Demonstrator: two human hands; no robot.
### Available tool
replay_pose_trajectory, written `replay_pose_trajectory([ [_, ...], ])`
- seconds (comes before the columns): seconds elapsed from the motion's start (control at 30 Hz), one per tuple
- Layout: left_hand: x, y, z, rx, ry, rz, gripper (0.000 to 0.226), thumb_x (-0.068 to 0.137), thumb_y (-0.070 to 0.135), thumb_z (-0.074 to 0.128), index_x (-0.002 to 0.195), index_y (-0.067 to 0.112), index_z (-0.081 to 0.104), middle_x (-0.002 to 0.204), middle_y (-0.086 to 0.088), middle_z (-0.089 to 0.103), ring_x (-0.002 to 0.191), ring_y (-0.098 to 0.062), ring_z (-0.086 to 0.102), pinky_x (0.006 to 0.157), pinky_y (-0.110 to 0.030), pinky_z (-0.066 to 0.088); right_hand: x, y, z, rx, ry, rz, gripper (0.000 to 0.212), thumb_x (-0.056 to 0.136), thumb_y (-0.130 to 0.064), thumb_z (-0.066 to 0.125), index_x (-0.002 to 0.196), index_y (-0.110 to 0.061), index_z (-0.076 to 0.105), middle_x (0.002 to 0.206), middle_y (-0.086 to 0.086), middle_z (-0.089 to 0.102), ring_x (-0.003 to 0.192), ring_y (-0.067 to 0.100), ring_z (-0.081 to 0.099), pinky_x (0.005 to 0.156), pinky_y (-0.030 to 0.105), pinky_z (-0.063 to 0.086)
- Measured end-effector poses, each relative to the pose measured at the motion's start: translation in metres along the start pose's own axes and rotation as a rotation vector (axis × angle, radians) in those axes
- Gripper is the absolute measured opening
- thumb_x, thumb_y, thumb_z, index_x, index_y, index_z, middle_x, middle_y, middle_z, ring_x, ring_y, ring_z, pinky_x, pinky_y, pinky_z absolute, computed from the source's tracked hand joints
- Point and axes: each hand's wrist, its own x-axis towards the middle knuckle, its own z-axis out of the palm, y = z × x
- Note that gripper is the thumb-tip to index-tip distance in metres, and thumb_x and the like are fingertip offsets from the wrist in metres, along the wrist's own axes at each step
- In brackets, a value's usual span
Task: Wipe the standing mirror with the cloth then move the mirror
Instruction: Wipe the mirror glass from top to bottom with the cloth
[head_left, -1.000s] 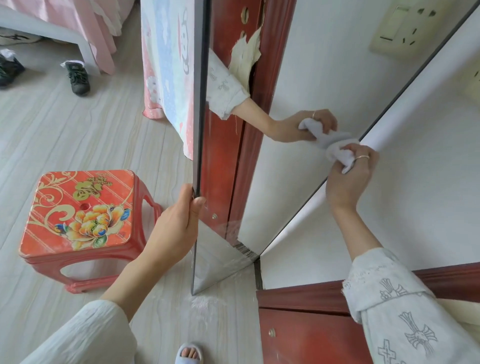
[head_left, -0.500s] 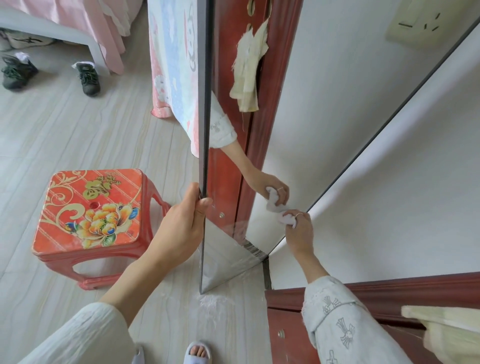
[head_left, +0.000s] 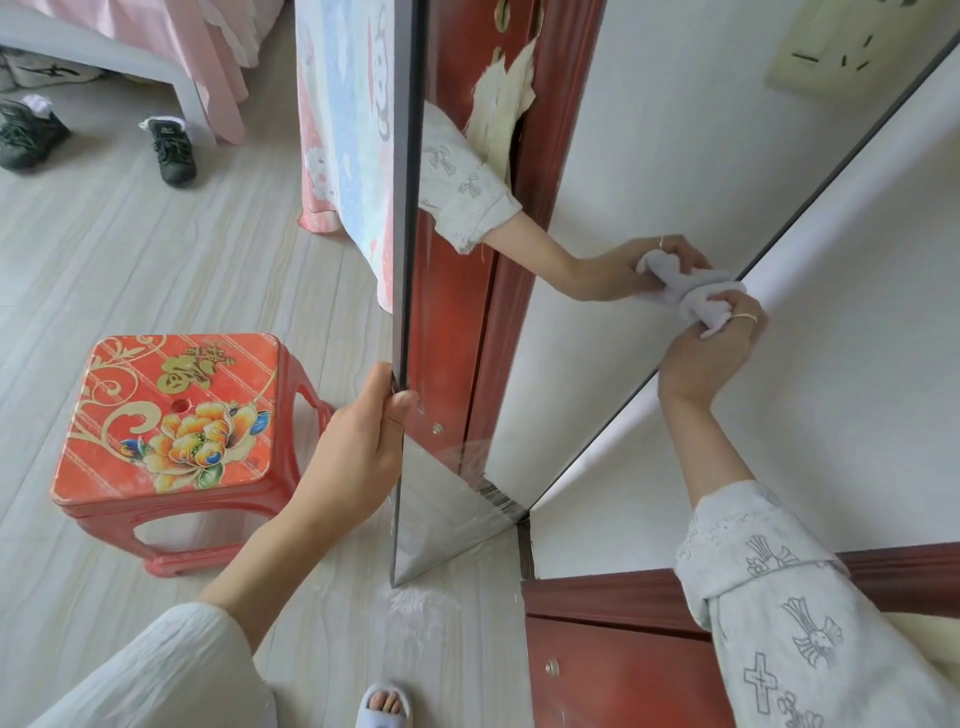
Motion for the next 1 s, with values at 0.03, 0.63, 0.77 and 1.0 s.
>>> replay_pose_trajectory([
  [0.03, 0.0, -0.002, 0.001, -0.001, 0.007, 0.005, 0.027, 0.09, 0.043, 0.025, 0.074, 0.022, 0.03, 0.052, -0.001, 0.032, 0.044, -0.014, 0.031, 0.044, -0.035, 0.024, 0.0, 0.004, 0.004, 0.012, 0.012, -0.004, 0.04, 0.075, 0.011, 0.035, 0.049, -0.017, 0.04, 0.055, -0.016, 0.039, 0.05, -0.001, 0.037, 0.057, 0.013, 0.031],
  [0.63, 0.01, -0.04, 0.02, -0.169, 0.065, 0.216, 0.03, 0.083, 0.057, 0.019, 0.073, 0.032, 0.032, 0.06, 0.015, 0.042, 0.05, -0.002, 0.037, 0.048, -0.01, 0.034, -0.062, 0.137, -0.023, -0.609, -0.186, -0.026, 0.03, 0.075, 0.017, 0.036, 0.096, 0.006, 0.053, 0.12, 0.022, 0.048, 0.104, 0.035, 0.053, 0.075, 0.014, 0.026],
  [0.77, 0.012, -0.051, 0.027, -0.186, 0.083, 0.316, 0.029, 0.084, 0.06, 0.019, 0.094, 0.041, 0.038, 0.069, 0.004, 0.041, 0.059, -0.002, 0.035, 0.059, -0.008, 0.037, -0.069, 0.156, -0.026, -0.611, -0.175, -0.043, 0.032, 0.077, 0.015, 0.037, 0.102, 0.006, 0.054, 0.122, 0.022, 0.048, 0.106, 0.035, 0.052, 0.078, 0.024, 0.033],
  [1.0, 0.021, -0.071, 0.05, -0.301, 0.172, 0.421, 0.021, 0.095, 0.036, 0.024, 0.078, 0.031, 0.034, 0.074, 0.009, 0.037, 0.066, 0.007, 0.038, 0.068, -0.006, 0.037, -0.069, 0.196, -0.043, -0.702, -0.317, -0.167, 0.029, 0.08, 0.008, 0.041, 0.104, 0.002, 0.056, 0.119, 0.021, 0.049, 0.11, 0.036, 0.05, 0.087, 0.03, 0.038],
])
